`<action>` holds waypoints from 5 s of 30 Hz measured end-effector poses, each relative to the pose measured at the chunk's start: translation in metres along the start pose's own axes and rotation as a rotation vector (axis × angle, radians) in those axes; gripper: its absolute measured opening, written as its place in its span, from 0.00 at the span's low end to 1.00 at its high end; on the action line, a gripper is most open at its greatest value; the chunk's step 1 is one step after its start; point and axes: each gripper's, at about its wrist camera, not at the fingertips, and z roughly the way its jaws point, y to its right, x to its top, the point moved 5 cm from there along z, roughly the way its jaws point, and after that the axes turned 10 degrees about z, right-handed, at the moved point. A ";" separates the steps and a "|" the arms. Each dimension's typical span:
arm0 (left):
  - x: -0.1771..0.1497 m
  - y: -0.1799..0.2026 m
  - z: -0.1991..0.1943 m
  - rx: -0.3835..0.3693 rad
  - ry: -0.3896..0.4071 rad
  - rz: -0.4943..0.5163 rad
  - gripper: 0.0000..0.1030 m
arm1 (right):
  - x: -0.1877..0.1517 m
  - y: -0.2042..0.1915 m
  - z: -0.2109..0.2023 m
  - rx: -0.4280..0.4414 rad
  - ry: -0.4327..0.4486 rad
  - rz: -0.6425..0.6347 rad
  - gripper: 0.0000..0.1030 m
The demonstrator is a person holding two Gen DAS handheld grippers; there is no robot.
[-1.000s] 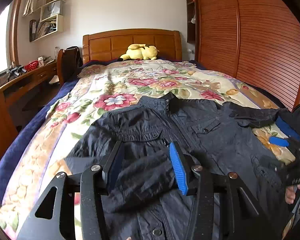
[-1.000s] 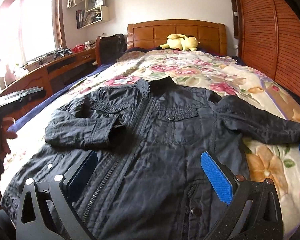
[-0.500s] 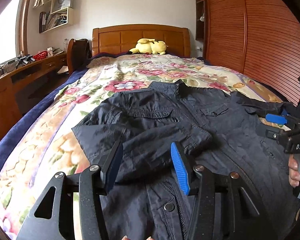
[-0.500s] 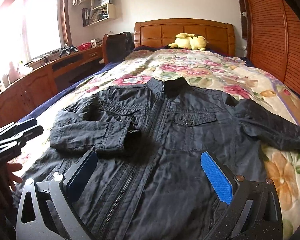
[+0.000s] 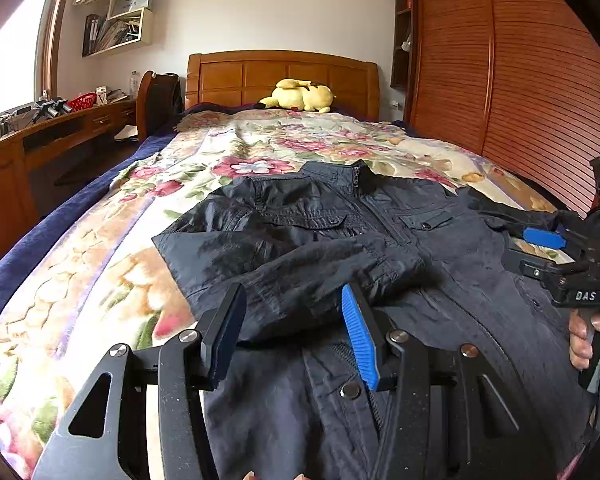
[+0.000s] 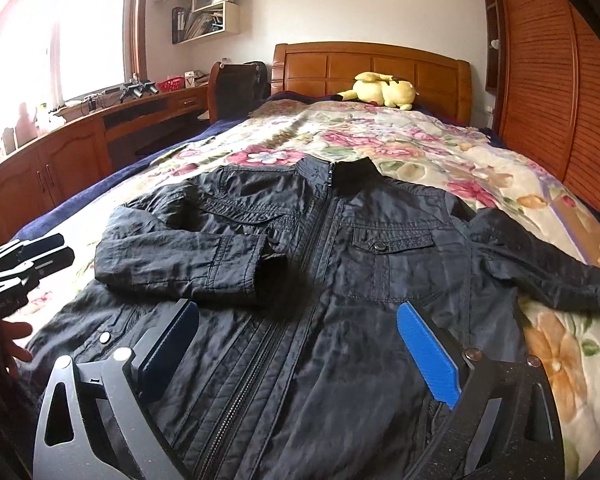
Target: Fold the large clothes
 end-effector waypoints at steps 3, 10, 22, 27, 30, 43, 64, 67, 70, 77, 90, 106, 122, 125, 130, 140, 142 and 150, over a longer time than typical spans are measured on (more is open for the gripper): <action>-0.002 -0.005 -0.004 -0.002 -0.004 0.008 0.49 | 0.001 -0.003 -0.001 -0.004 -0.007 -0.016 0.90; -0.010 -0.021 -0.007 0.000 -0.041 0.030 0.49 | 0.020 -0.017 0.007 -0.018 -0.034 -0.032 0.81; -0.017 -0.056 -0.018 0.051 -0.027 -0.027 0.49 | 0.050 -0.054 0.100 -0.038 -0.187 -0.087 0.74; -0.018 -0.065 -0.017 0.071 -0.037 -0.013 0.49 | 0.040 -0.048 0.135 -0.072 -0.279 -0.072 0.74; -0.020 -0.071 -0.017 0.083 -0.046 -0.010 0.59 | 0.032 -0.045 0.149 -0.064 -0.335 -0.051 0.74; -0.017 -0.071 -0.017 0.084 -0.025 -0.021 0.78 | 0.019 -0.048 0.140 -0.014 -0.352 -0.162 0.04; -0.010 -0.054 -0.013 0.070 0.000 -0.013 0.85 | 0.068 0.069 0.008 -0.284 0.010 -0.082 0.02; -0.005 -0.045 -0.010 0.051 0.004 -0.009 0.85 | 0.066 0.076 0.001 -0.347 0.027 -0.065 0.02; 0.002 -0.032 -0.004 0.030 0.005 0.001 0.85 | 0.070 0.088 -0.004 -0.405 0.044 -0.027 0.02; 0.022 0.001 0.006 -0.008 0.016 0.033 0.85 | 0.074 0.106 0.015 -0.502 0.021 0.010 0.03; 0.034 0.054 0.028 -0.042 -0.017 0.096 0.85 | 0.055 0.101 0.062 -0.307 -0.133 0.011 0.59; 0.030 0.080 0.056 -0.058 -0.049 0.062 0.85 | 0.041 0.138 0.078 -0.248 -0.213 -0.045 0.45; 0.020 0.098 0.071 -0.087 -0.086 0.088 0.85 | 0.113 0.277 -0.002 -0.588 -0.096 0.152 0.60; 0.019 0.099 0.071 -0.091 -0.089 0.091 0.85 | 0.125 0.297 -0.008 -0.637 -0.129 0.175 0.61; 0.018 0.100 0.072 -0.094 -0.092 0.095 0.85 | 0.112 0.325 0.004 -0.700 -0.263 0.206 0.61; 0.017 0.102 0.072 -0.105 -0.087 0.095 0.85 | 0.091 0.351 0.029 -0.703 -0.373 0.264 0.61; 0.017 0.103 0.071 -0.107 -0.082 0.095 0.85 | 0.084 0.354 0.043 -0.723 -0.409 0.228 0.61; 0.017 0.103 0.069 -0.114 -0.084 0.100 0.85 | 0.079 0.356 0.043 -0.769 -0.412 0.126 0.12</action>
